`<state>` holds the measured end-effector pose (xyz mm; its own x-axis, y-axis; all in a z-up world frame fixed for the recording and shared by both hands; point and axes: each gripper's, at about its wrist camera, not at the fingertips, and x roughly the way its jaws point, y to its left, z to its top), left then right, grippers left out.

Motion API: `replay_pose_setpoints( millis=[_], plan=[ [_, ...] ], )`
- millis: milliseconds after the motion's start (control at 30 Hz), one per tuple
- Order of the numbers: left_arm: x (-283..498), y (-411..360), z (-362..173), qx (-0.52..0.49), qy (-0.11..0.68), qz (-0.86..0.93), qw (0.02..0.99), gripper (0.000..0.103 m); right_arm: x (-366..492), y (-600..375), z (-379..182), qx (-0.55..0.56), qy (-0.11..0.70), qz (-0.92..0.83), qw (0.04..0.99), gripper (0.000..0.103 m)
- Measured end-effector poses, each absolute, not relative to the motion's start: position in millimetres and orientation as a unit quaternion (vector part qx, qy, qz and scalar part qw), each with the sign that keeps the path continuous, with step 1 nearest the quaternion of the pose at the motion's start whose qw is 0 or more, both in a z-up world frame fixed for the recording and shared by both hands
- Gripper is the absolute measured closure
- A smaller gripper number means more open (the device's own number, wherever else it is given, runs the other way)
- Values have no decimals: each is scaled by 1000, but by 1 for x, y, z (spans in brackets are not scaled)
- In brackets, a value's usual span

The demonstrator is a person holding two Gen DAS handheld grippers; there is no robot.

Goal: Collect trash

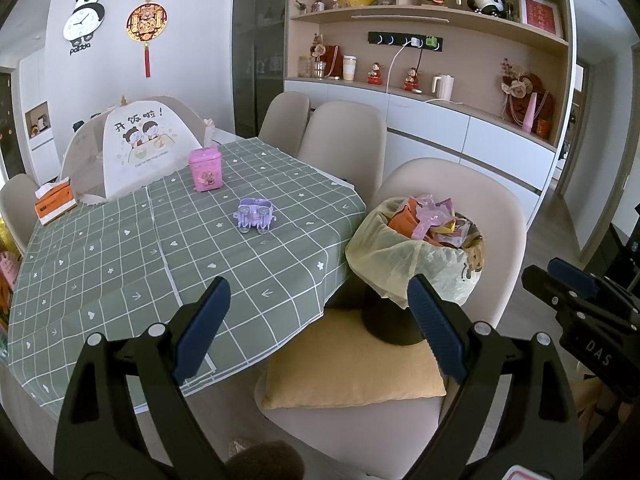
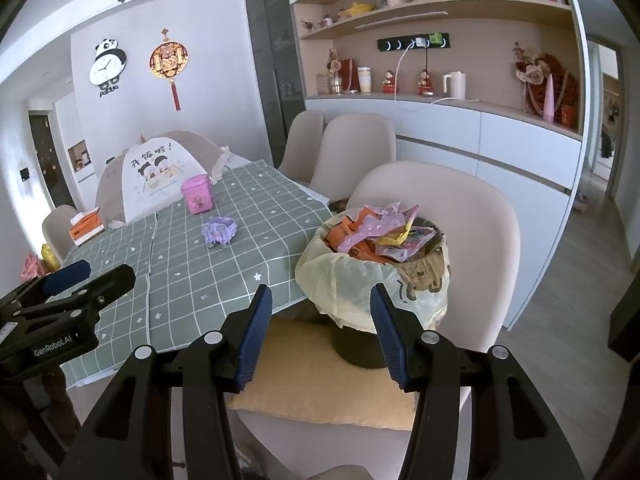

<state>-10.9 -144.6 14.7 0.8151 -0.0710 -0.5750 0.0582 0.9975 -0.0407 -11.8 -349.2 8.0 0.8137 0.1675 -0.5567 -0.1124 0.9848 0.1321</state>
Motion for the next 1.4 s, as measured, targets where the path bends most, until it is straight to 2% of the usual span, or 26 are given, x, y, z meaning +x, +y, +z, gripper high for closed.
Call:
replay_pose_setpoints(
  millis=[1400],
  plan=[
    [-11,-145,14,-18,299,-36,953,17,-11,-349,8,46,297,74,951,54]
  ],
)
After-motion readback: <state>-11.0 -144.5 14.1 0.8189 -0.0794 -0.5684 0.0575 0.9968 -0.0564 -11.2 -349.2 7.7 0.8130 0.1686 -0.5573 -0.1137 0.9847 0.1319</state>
